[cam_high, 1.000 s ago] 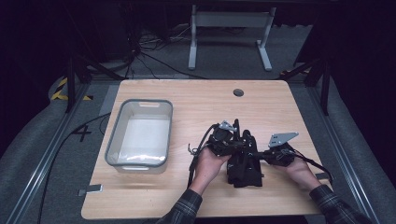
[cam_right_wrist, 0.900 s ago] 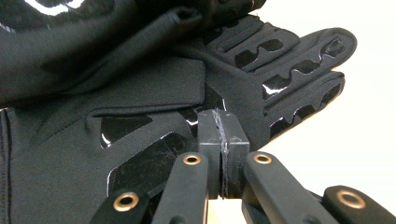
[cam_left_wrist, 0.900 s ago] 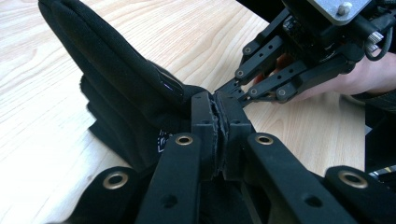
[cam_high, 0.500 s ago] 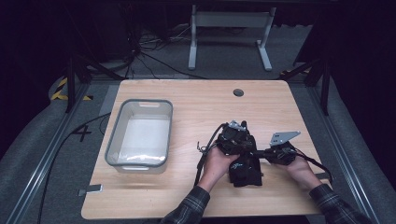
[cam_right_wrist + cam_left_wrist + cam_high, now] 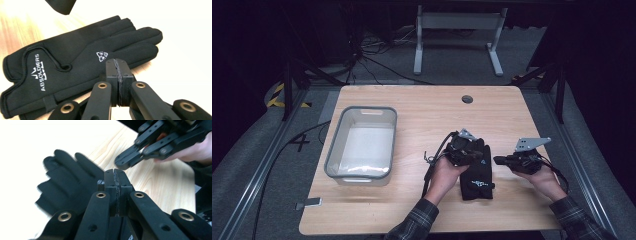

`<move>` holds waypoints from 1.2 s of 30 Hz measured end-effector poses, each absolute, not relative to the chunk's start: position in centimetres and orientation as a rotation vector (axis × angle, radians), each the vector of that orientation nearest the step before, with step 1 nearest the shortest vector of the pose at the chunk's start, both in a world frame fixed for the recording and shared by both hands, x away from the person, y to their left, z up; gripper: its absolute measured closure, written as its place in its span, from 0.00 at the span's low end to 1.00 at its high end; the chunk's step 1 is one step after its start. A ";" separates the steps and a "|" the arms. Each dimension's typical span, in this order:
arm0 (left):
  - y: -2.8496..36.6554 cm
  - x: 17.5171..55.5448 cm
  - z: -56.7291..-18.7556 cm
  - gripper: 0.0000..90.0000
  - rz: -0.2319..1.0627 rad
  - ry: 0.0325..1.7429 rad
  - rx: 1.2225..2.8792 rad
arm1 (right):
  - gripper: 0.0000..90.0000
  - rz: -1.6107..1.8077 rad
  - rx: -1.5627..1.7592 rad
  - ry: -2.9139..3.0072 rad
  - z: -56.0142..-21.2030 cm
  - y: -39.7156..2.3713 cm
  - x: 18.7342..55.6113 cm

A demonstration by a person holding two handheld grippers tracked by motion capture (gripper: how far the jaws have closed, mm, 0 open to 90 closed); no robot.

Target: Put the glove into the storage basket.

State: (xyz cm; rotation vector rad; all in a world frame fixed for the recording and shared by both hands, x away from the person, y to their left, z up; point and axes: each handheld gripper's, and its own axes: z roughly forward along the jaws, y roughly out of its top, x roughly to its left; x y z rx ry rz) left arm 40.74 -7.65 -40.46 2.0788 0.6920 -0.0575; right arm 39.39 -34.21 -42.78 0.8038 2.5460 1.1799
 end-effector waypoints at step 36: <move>-5.5 41.2 -44.6 1.00 0.093 0.801 2.301 | 1.00 1.150 0.636 2.714 -45.4 -28.3 39.5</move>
